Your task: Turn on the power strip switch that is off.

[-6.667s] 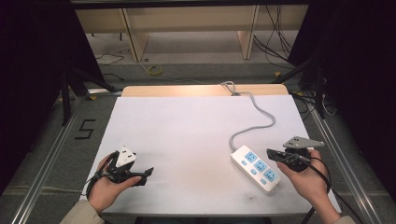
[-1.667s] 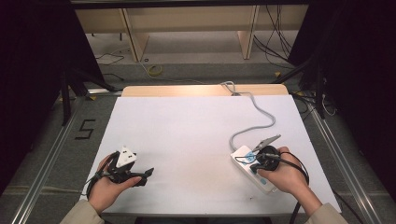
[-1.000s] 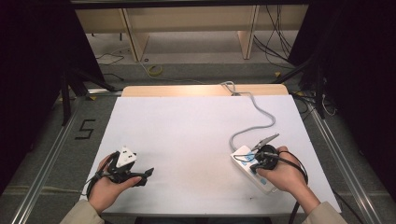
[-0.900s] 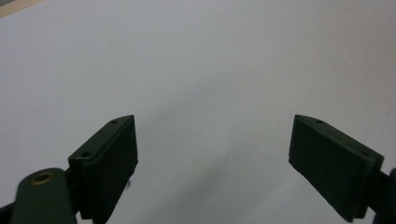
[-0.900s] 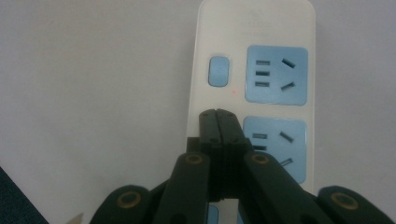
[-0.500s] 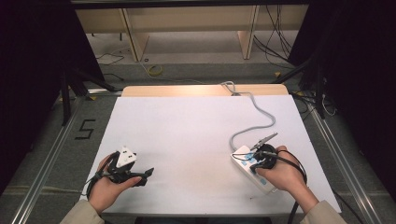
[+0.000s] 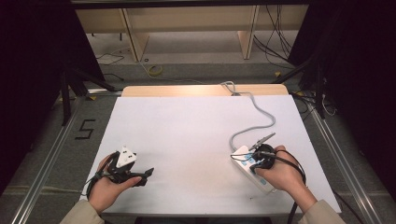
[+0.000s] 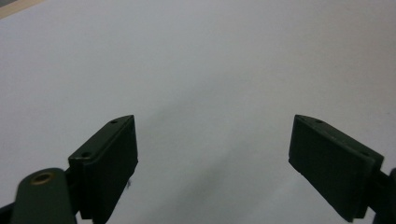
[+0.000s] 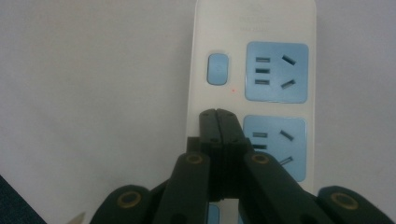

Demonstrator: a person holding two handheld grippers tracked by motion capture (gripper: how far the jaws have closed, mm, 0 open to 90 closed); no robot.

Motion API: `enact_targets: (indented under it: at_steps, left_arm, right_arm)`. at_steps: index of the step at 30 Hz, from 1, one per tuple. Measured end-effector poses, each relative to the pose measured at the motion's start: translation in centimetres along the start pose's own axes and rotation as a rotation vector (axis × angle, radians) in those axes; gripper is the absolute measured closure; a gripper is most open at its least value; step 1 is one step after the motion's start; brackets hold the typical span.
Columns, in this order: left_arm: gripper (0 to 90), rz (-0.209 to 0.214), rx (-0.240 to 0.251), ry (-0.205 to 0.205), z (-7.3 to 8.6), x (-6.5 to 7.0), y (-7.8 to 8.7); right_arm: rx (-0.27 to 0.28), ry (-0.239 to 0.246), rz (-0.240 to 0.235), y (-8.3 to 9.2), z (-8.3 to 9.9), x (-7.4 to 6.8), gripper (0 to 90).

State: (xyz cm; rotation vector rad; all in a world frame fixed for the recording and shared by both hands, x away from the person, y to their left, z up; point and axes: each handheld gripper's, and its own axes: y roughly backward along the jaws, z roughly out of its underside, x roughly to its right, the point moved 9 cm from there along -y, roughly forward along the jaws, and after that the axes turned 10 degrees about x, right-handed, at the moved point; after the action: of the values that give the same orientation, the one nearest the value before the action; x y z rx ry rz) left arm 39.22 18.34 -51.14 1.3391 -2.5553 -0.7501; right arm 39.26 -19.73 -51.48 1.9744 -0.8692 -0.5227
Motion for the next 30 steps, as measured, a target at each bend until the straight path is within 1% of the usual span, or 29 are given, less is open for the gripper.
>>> enact_targets:
  at_steps: [3, 11, 19, 22, 30]
  left_arm:
    - [15.2, 0.0, 0.0, 0.0, 0.0, 0.0, 0.0]
    - [15.2, -0.001, 0.0, 0.0, 0.0, 0.01, 0.0]
    - [15.2, -0.002, 0.0, 0.0, 0.0, 0.0, -0.01]
    - [15.2, -0.002, 0.001, 0.0, 0.0, 0.01, 0.0]
    - [15.2, -0.003, 0.001, 0.0, 0.0, 0.01, 0.0]
  right_arm:
    - [-0.002, 0.012, 0.012, -0.06, -0.04, -0.08, 90.0]
    - [-0.01, 0.014, 0.021, -0.08, -0.03, -0.11, 90.0]
    - [-0.009, 0.006, 0.014, -0.12, -0.02, -0.08, 90.0]
    - [-0.01, 0.005, 0.02, -0.11, -0.01, -0.08, 90.0]
    - [-0.013, 0.003, 0.019, -0.13, -0.01, -0.08, 90.0]
